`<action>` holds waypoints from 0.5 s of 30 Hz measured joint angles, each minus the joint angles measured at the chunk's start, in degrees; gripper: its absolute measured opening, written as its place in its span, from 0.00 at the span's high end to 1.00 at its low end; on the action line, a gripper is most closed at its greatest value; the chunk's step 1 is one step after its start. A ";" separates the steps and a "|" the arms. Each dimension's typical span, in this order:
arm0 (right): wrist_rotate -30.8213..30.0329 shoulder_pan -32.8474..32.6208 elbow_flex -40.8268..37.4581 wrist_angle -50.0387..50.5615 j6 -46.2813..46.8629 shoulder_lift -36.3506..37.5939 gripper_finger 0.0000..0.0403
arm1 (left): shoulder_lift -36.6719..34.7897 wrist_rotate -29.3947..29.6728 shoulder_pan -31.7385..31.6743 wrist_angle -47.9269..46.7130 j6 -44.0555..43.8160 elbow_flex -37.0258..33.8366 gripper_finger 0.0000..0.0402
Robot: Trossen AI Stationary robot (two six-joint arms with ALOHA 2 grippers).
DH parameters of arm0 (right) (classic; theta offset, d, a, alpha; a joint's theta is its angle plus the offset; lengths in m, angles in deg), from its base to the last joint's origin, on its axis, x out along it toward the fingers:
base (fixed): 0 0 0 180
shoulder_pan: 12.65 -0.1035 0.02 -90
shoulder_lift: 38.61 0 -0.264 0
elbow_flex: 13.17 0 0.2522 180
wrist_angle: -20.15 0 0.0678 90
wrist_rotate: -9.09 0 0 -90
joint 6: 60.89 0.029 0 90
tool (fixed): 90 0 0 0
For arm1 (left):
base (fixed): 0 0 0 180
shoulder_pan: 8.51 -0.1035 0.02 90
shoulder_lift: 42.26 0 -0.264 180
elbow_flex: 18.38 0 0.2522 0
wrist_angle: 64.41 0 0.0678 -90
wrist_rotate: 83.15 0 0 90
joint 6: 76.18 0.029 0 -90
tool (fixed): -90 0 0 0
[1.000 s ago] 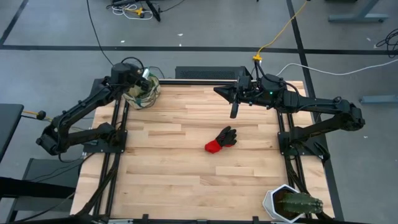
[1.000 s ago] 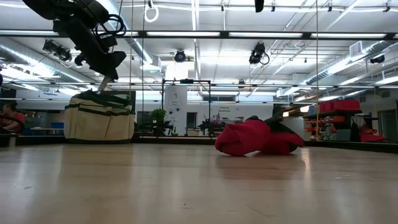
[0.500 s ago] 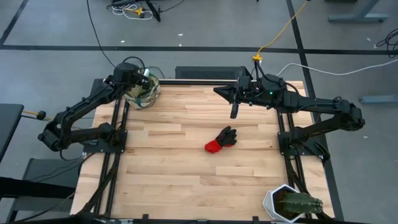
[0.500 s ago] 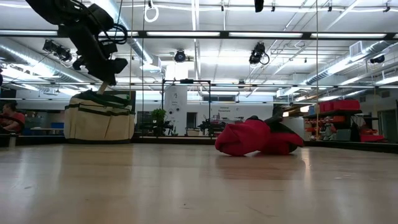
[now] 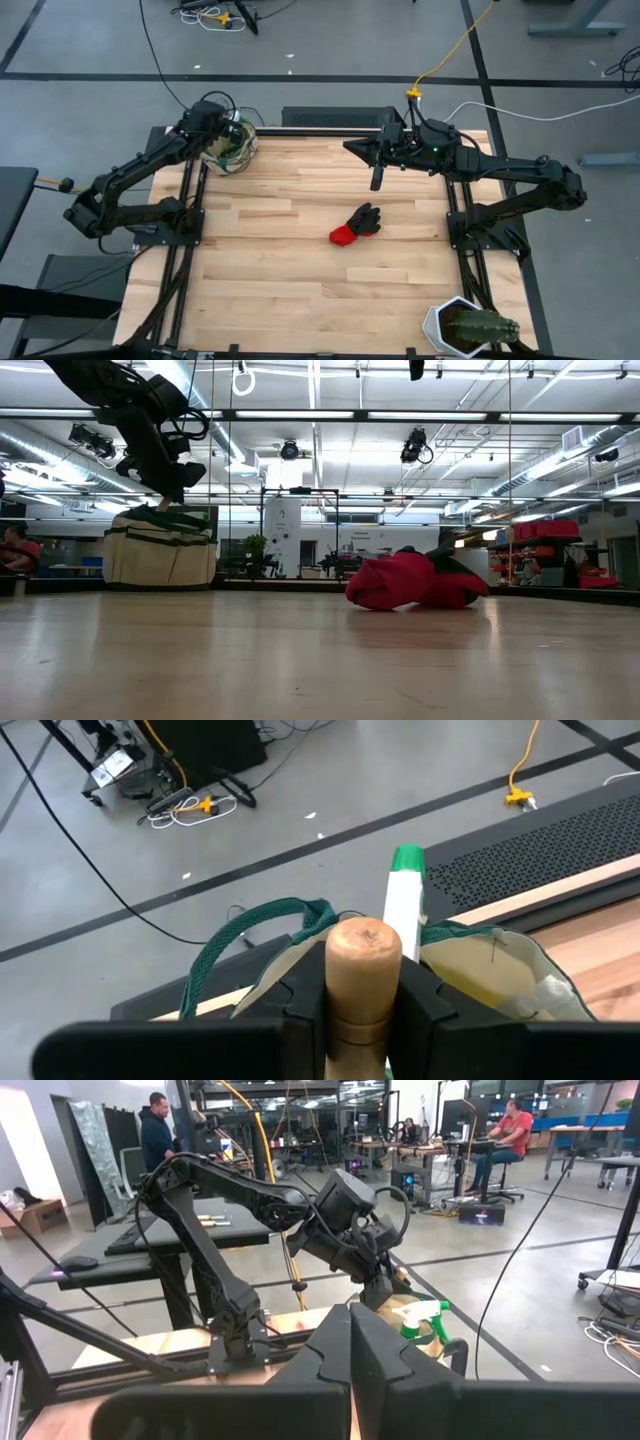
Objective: Pick & Place Garden tools in Gardening bag
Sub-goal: Put the trowel into the gardening bag
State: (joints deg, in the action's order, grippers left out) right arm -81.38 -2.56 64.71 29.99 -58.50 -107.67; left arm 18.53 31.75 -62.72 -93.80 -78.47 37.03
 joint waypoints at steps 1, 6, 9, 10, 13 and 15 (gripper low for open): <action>0.00 0.00 0.00 0.08 -0.02 0.00 1.00 | 0.00 0.12 0.00 0.01 -0.01 0.00 0.82; 0.00 0.00 0.00 0.38 -0.04 0.00 1.00 | 0.00 0.18 0.00 0.03 -0.02 0.00 0.80; 0.00 0.00 0.00 0.78 -0.02 0.00 1.00 | 0.00 0.57 0.00 0.06 -0.04 0.00 0.77; 0.00 0.00 0.00 0.80 -0.02 0.00 1.00 | 0.00 0.58 0.00 0.06 -0.04 0.00 0.75; 0.00 0.00 0.00 1.09 -0.02 0.00 1.00 | 0.00 0.60 0.00 0.10 -0.03 0.00 0.71; 0.00 -0.01 0.00 1.11 -0.01 0.00 1.00 | 0.00 0.60 0.00 0.12 -0.02 0.00 0.67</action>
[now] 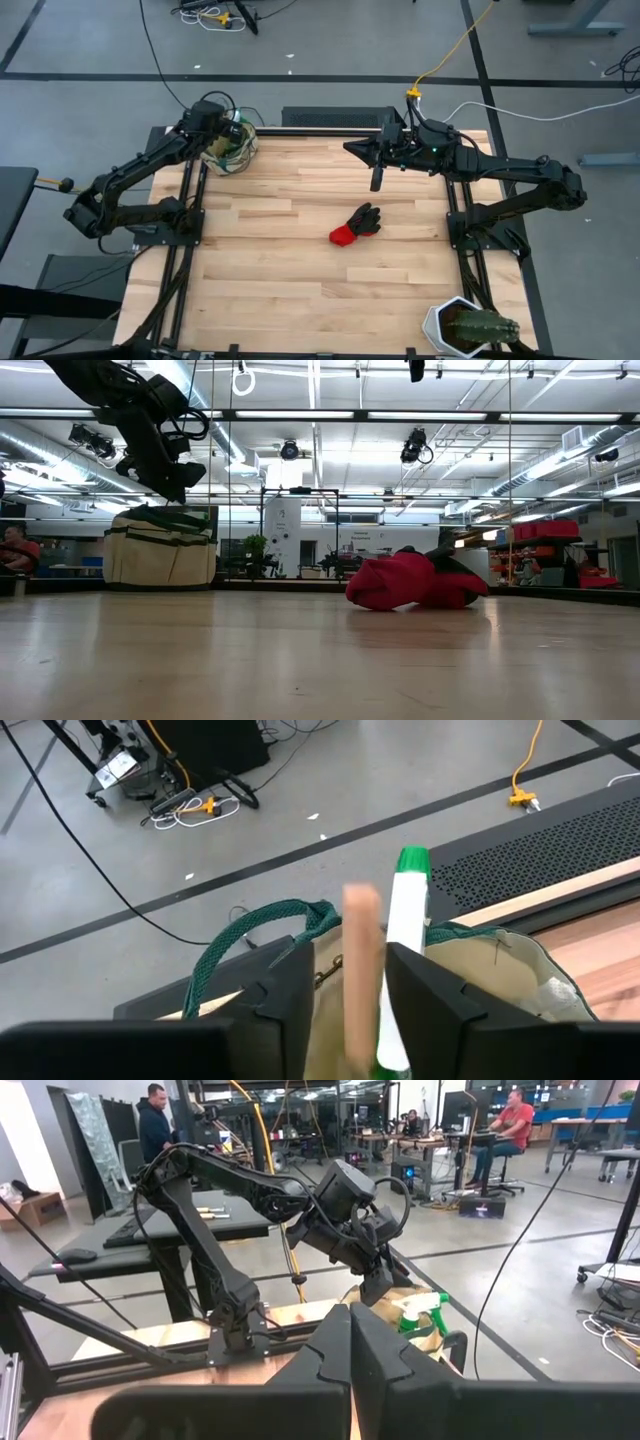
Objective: Pick & Place Garden tools in Gardening bag
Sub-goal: Put the trowel into the gardening bag, then put the red gloves into the gardening bag
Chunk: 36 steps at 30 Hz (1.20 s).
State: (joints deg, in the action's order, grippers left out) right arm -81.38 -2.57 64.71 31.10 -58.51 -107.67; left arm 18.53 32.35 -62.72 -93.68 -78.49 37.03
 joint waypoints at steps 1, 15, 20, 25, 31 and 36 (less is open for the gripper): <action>0.00 0.01 -0.02 -0.03 0.01 0.00 1.00 | 0.00 0.00 0.00 0.01 -0.01 0.00 0.66; -0.04 -0.01 0.00 -0.09 0.05 0.00 1.00 | -0.50 -0.26 0.74 -1.16 0.03 3.53 0.54; -0.07 0.01 0.00 -0.09 0.05 0.00 1.00 | -0.54 -4.20 2.74 -2.76 0.01 7.77 0.56; -0.09 0.01 -0.02 -0.09 0.05 0.00 1.00 | -0.52 -8.56 5.94 -3.10 -0.02 10.60 0.59; -0.11 0.01 -0.01 -0.10 0.03 0.00 1.00 | -0.55 -9.92 10.54 -3.28 -0.07 11.50 0.63; -0.13 0.01 0.00 -0.11 0.03 0.00 1.00 | -0.55 -9.88 13.84 -3.32 -1.65 11.52 0.66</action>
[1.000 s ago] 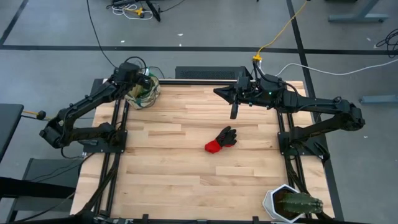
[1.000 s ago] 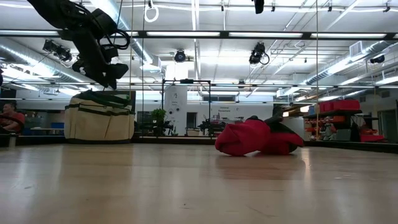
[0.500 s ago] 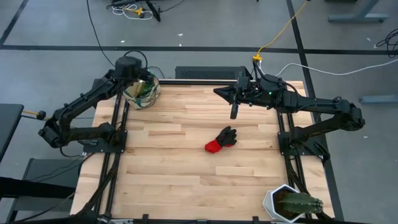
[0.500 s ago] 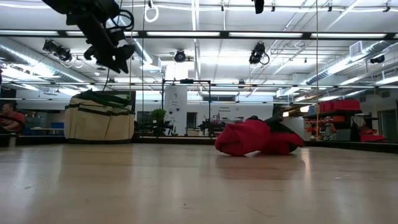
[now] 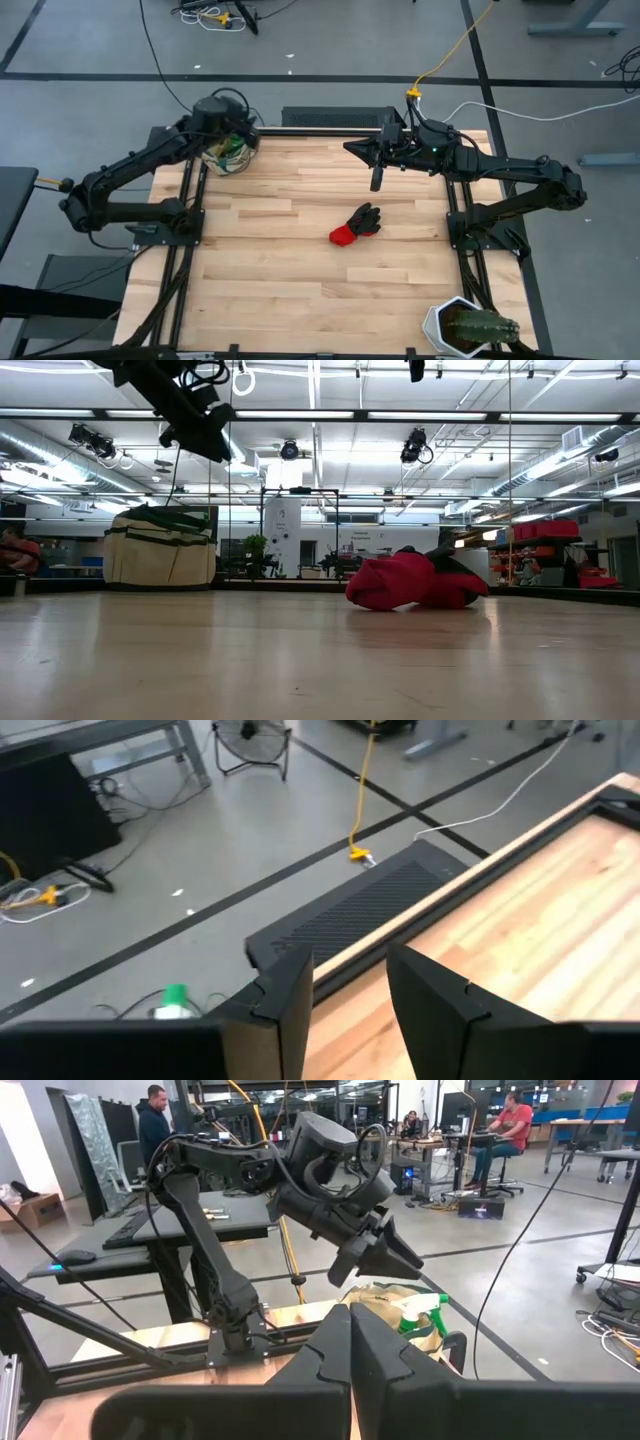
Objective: Pick & Place Garden tools in Gardening bag
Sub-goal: Put the red gloves into the gardening bag
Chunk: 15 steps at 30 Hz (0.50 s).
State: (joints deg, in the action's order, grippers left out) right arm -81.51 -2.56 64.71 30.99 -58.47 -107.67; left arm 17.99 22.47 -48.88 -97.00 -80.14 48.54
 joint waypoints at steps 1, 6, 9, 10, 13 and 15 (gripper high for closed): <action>0.00 0.00 0.00 0.00 0.00 0.00 1.00 | 0.00 -0.04 0.60 0.00 -0.35 0.00 0.67; 0.00 0.00 -0.02 0.02 0.00 0.00 1.00 | 0.00 -2.13 4.43 0.02 -2.91 0.00 0.69; 0.00 0.00 0.00 0.03 0.00 0.00 1.00 | 0.00 -3.56 7.57 0.07 -3.34 0.02 0.71; 0.00 0.00 0.00 0.04 0.00 0.00 0.99 | 0.00 -3.58 8.68 0.07 -3.36 0.02 0.71; -0.06 0.00 -0.01 0.31 -0.03 0.00 0.97 | 0.00 -3.57 12.00 0.13 -3.36 0.02 0.71; -0.20 0.00 -0.01 0.83 -0.05 0.00 0.95 | -0.55 -3.59 13.87 -0.05 -3.36 0.02 0.71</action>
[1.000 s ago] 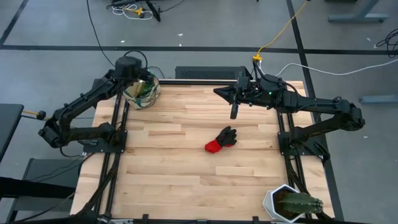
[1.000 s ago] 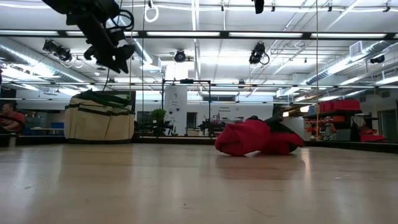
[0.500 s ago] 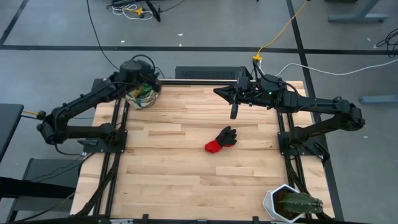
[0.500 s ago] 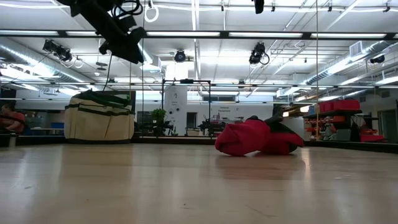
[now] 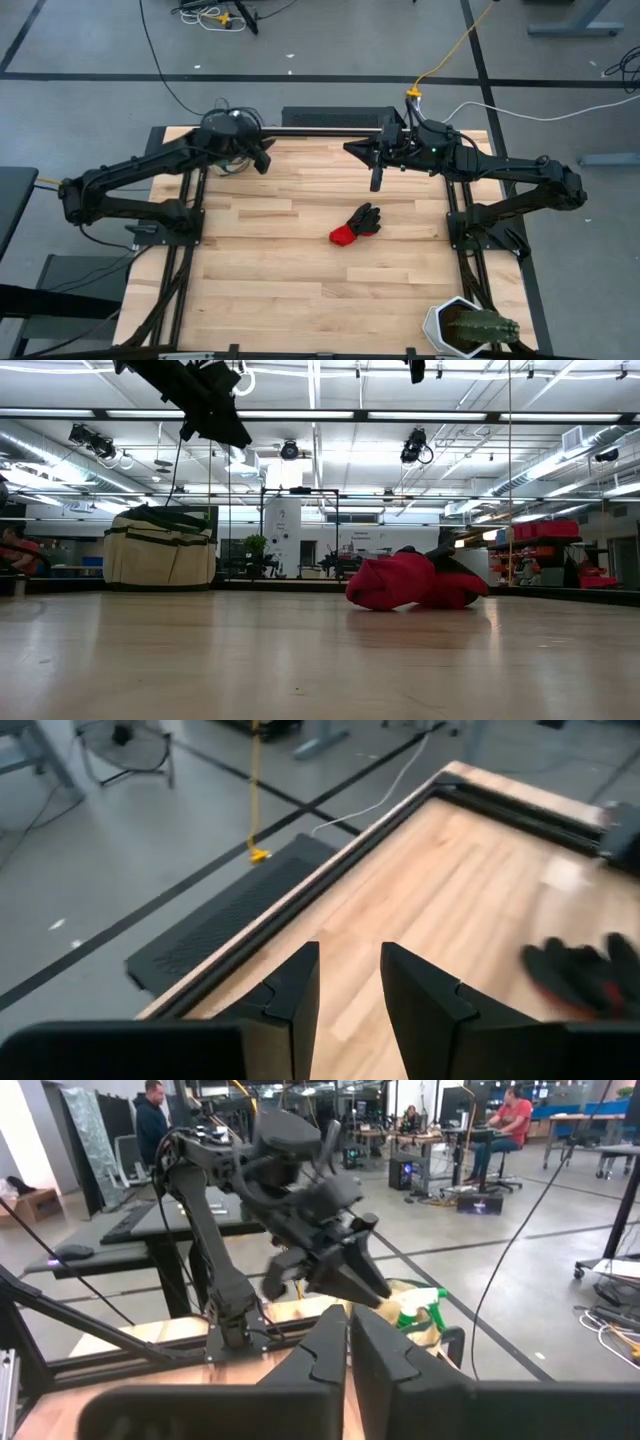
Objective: Pick & Place Garden tools in Gardening bag
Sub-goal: Put the red gloves into the gardening bag
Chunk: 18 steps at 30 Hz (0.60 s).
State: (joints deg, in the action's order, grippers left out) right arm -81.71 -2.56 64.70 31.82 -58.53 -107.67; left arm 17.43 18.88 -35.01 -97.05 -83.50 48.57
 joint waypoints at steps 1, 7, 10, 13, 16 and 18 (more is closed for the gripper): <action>0.00 0.00 -0.01 0.24 -0.04 0.00 0.94 | -0.48 0.01 0.87 0.11 0.00 0.00 0.71; 0.02 0.00 -0.01 1.57 -0.78 0.00 0.87 | -5.09 -0.55 5.56 0.24 0.22 0.07 0.71; 0.04 0.00 -0.01 3.40 -1.94 0.00 0.83 | -8.00 -1.52 7.25 0.20 0.43 0.07 0.71; 0.07 0.00 -0.01 5.25 -2.58 0.02 0.79 | -10.59 -2.47 8.85 0.14 0.40 0.07 0.71; 0.21 0.00 -0.01 7.50 -2.86 0.02 0.75 | -12.82 -2.70 10.39 0.10 0.39 0.07 0.71; 0.31 -0.01 -0.01 8.84 -2.88 0.02 0.73 | -13.93 -2.71 11.31 0.10 0.39 0.07 0.71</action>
State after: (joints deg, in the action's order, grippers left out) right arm -81.40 -2.57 64.69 40.66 -61.40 -107.65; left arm 3.50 16.16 -23.70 -96.94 -83.10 48.63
